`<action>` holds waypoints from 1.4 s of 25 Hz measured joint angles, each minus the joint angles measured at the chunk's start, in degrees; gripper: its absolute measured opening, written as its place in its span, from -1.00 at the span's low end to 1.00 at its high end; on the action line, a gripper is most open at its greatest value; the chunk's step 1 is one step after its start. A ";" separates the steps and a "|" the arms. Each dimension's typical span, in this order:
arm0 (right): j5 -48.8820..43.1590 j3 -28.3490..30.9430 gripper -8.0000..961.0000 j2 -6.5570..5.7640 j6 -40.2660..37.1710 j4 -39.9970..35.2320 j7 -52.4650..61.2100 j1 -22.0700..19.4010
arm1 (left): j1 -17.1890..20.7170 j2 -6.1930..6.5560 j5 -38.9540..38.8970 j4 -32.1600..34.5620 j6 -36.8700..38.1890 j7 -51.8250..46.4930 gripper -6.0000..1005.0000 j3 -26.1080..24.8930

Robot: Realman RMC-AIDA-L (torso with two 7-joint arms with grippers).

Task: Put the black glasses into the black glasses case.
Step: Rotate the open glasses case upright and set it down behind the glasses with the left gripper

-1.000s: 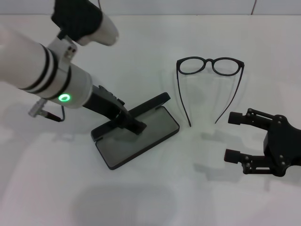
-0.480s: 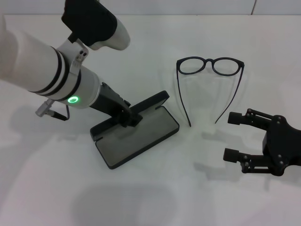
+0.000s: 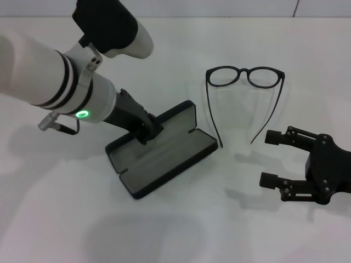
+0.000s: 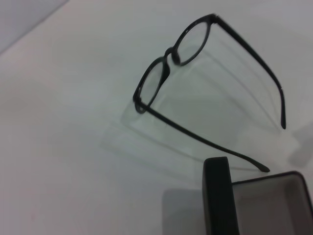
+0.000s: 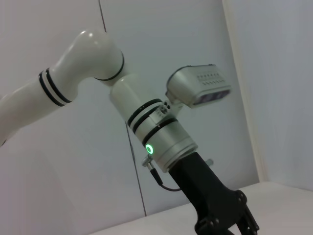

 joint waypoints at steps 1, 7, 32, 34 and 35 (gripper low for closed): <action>0.00 0.20 0.83 0.00 0.00 0.17 -0.01 0.07 | 0.20 0.00 0.00 0.52 0.00 0.77 -0.45 -0.02; 0.00 1.26 0.83 0.00 0.00 0.87 -0.25 0.16 | 0.61 0.10 -0.01 1.68 -0.69 5.80 -0.62 -0.88; 3.08 1.50 0.83 0.11 0.66 5.42 -3.72 0.28 | -2.89 -0.07 0.71 -5.14 -12.15 24.05 -0.61 7.25; 3.08 1.50 0.83 0.09 0.67 5.42 -3.72 0.16 | -3.02 -0.08 0.66 -5.04 -12.95 24.25 -0.61 8.21; 3.08 1.49 0.83 0.09 0.68 5.42 -3.74 0.14 | -3.10 -0.09 0.63 -5.06 -13.31 24.26 -0.61 8.62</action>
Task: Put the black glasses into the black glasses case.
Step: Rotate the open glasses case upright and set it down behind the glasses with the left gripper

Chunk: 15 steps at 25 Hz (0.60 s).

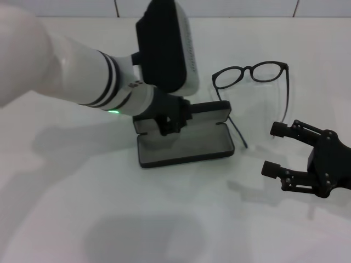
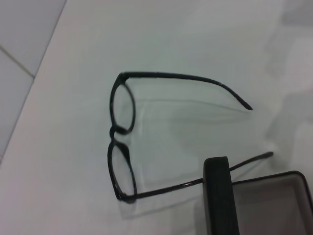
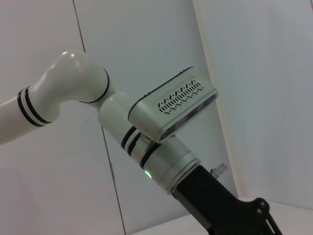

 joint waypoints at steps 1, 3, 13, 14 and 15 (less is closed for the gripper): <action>0.00 0.00 0.83 0.00 0.01 0.00 -0.02 -0.02 | -0.14 -0.02 0.00 -0.12 -0.38 0.01 -0.61 0.50; 0.00 -0.01 0.83 0.00 0.01 0.04 -0.06 -0.04 | -0.34 -0.07 -0.02 -0.31 -0.89 -0.06 -0.61 1.23; 0.00 -0.05 0.83 -0.01 0.26 0.23 -0.08 0.17 | 0.46 0.08 0.46 -0.15 -0.76 -0.17 -0.61 1.44; 0.00 -0.07 0.83 -0.01 0.38 0.40 -0.07 0.36 | 0.83 0.04 0.39 0.03 -0.76 -0.25 -0.61 1.44; 0.00 -0.08 0.83 -0.01 0.42 0.53 -0.07 0.44 | 1.38 0.02 0.16 0.38 -0.67 -0.31 -0.61 1.45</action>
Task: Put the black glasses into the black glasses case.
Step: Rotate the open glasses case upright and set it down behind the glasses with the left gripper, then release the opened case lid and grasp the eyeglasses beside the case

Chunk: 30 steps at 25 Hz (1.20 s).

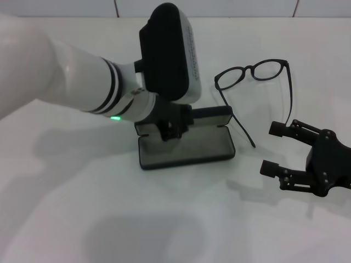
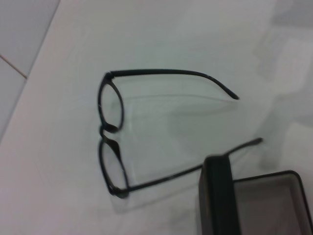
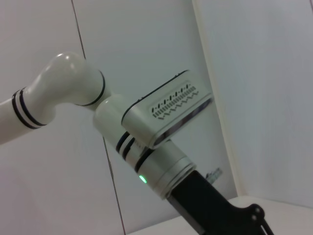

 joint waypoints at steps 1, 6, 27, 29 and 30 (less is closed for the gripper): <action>0.00 -0.02 0.83 0.00 0.02 0.15 0.00 0.11 | 0.43 0.00 -0.27 0.40 0.04 -0.06 -0.61 -0.09; 0.00 -0.02 0.83 -0.08 0.03 0.25 0.01 0.10 | 2.56 0.01 -3.04 3.52 0.35 -0.24 -0.42 -1.65; -0.58 -0.30 0.83 -2.41 -10.18 -3.39 0.59 1.43 | 1.43 7.18 -52.92 -50.18 43.38 41.94 0.67 -49.66; -0.59 -0.41 0.83 -2.91 -12.28 -3.40 0.65 1.69 | 2.43 7.70 -52.66 -57.48 43.39 50.08 0.67 -49.72; -0.60 -0.45 0.83 -3.14 -13.20 -3.29 0.73 1.90 | 3.47 7.38 -52.36 -59.65 43.27 53.98 0.67 -49.71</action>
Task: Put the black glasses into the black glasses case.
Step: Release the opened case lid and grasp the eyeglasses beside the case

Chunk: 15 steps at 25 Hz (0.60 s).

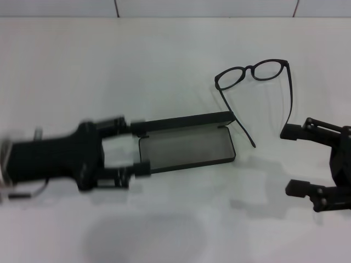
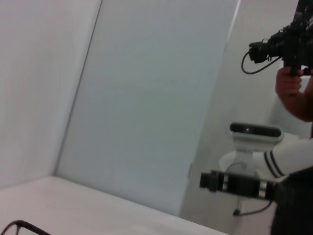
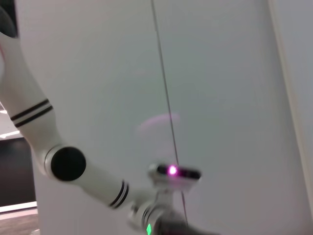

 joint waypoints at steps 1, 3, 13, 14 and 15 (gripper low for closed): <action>-0.03 -0.02 0.83 -0.08 -0.33 0.12 0.09 0.05 | 1.25 -0.69 0.35 -1.00 -0.21 2.90 0.66 -0.01; -0.39 -0.10 0.83 0.00 -0.40 0.19 0.30 0.09 | 4.28 -2.76 0.89 -0.44 -1.09 8.03 0.66 -0.23; -5.12 -0.28 0.82 1.54 0.28 0.42 0.54 1.41 | 7.40 -5.60 1.42 0.01 -3.15 10.22 0.66 -0.47; -5.33 -0.28 0.82 1.64 0.40 0.42 0.54 1.52 | 7.31 -5.55 1.41 0.02 -3.09 9.72 0.66 -0.49; -5.50 -0.28 0.82 1.74 0.62 0.42 0.54 1.64 | 7.15 -5.49 1.40 0.03 -3.03 8.95 0.66 -0.51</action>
